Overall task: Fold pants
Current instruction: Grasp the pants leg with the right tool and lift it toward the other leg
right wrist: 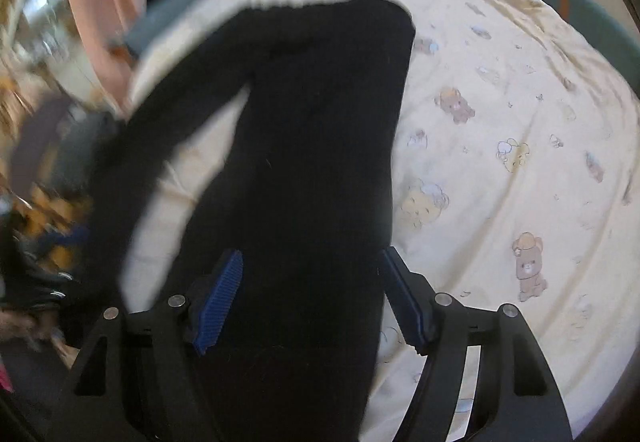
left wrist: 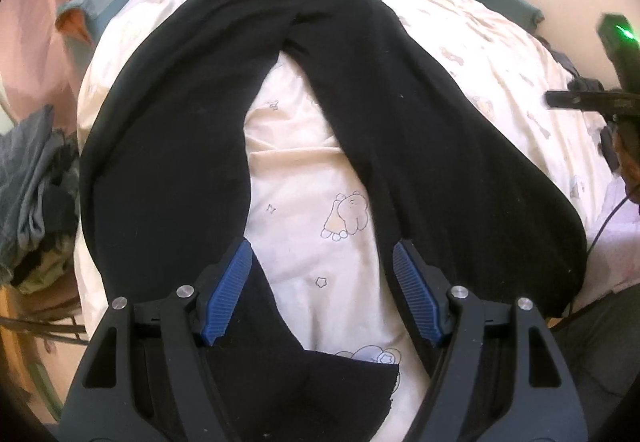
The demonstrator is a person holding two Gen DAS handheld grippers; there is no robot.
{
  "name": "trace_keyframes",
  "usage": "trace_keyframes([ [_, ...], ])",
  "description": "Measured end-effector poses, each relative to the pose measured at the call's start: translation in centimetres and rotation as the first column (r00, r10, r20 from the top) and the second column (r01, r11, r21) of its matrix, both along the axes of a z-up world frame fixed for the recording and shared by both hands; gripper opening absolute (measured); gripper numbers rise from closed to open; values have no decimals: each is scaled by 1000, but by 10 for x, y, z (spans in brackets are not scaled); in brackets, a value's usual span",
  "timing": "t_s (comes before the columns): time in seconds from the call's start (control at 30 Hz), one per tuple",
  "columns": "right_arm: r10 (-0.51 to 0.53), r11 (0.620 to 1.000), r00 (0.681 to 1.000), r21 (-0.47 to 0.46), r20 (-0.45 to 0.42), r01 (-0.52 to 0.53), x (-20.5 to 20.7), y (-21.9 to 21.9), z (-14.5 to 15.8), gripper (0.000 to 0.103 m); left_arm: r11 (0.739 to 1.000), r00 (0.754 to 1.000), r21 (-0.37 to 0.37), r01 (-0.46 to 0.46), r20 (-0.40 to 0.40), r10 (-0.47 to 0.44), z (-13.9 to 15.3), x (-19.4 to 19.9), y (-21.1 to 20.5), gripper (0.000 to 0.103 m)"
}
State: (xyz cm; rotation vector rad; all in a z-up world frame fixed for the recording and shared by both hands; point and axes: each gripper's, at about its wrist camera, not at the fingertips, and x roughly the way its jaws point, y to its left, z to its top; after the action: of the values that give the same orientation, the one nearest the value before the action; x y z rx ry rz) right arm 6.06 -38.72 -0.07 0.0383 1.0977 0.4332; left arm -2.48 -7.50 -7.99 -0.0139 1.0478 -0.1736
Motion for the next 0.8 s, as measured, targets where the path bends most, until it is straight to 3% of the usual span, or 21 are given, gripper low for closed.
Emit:
trace_keyframes([
  [0.1, -73, 989, 997, 128, 8, 71, 4, -14, 2, 73, 1000, 999, 18, -23, -32, 24, -7, 8, -1, 70],
  [0.2, -92, 985, 995, 151, 24, 87, 15, -20, 13, 73, 999, 1000, 23, -24, -20, 24, -3, 12, -6, 70],
  [0.27, -95, 987, 995, 137, 36, 90, 24, -20, 15, 74, 999, 1000, 22, -24, -1, 24, 2, 13, -6, 70],
  [0.4, -125, 986, 990, 106, -58, 131, 33, -20, 1, 74, 998, 998, 29, -54, -19, 54, 4, 20, 3, 70],
  [0.5, -116, 993, 988, 20, -102, 119, 33, -5, -13, 74, 994, 994, 53, -101, -42, 103, 4, 28, 21, 70],
  [0.67, -96, 995, 981, 21, -168, 101, 17, 43, -32, 74, 961, 957, 44, -272, -95, 275, 1, 32, 91, 70],
  [0.8, -24, 997, 970, 62, -244, 40, -12, 110, -52, 74, 929, 919, 29, -368, -143, 368, -9, 8, 150, 70],
])
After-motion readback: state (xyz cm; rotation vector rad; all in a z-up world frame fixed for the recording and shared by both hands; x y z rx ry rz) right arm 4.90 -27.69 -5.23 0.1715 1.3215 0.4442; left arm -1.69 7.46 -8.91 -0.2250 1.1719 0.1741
